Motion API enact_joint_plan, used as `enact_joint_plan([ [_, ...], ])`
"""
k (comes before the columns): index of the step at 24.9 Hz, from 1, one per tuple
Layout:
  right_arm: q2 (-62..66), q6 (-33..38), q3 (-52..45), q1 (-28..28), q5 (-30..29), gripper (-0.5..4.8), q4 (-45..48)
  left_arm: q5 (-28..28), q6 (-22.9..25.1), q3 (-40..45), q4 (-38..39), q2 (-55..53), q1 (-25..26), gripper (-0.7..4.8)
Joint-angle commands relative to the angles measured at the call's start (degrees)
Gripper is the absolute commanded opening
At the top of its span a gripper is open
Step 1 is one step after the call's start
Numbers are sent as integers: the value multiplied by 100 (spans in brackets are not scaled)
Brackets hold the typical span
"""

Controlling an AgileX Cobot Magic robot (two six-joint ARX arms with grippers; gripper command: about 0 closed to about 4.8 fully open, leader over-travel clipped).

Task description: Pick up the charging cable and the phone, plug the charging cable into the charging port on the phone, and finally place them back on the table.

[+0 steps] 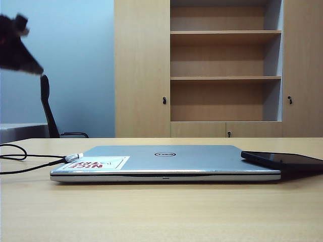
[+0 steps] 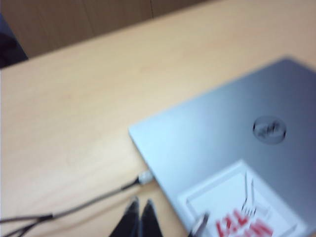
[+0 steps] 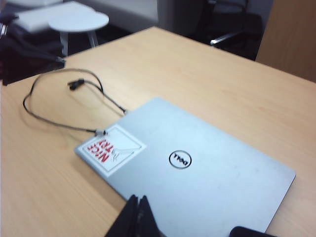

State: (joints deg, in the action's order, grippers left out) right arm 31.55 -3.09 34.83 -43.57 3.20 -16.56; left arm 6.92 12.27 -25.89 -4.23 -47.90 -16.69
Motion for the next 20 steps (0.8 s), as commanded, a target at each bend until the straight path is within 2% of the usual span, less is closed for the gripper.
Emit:
enact_joint_plan([
  [1,-13,-35,44,-90,116,-6,50,13,544,24,365,-267,-2,-6],
  [5,-15,-35,44,-79,118,-6,50,15,883,168,374,-525,-2,-3],
  [6,-15,-35,44,-79,118,-6,48,15,885,184,367,-564,-2,15],
  [7,-15,-35,44,-79,116,-6,48,15,892,212,343,-586,-2,63],
  [8,-15,-35,44,-79,118,-6,50,15,944,238,323,-629,-2,144],
  [9,-15,-35,44,-79,118,-6,50,15,1049,251,326,-654,-2,199],
  [10,-15,-35,44,-79,116,-6,50,17,1161,269,306,-686,-2,225],
  [14,-24,-33,44,-79,116,-6,50,15,1611,446,-48,-885,0,224],
  [20,-59,-28,44,-79,116,-6,50,17,1648,446,-435,-1097,0,224],
])
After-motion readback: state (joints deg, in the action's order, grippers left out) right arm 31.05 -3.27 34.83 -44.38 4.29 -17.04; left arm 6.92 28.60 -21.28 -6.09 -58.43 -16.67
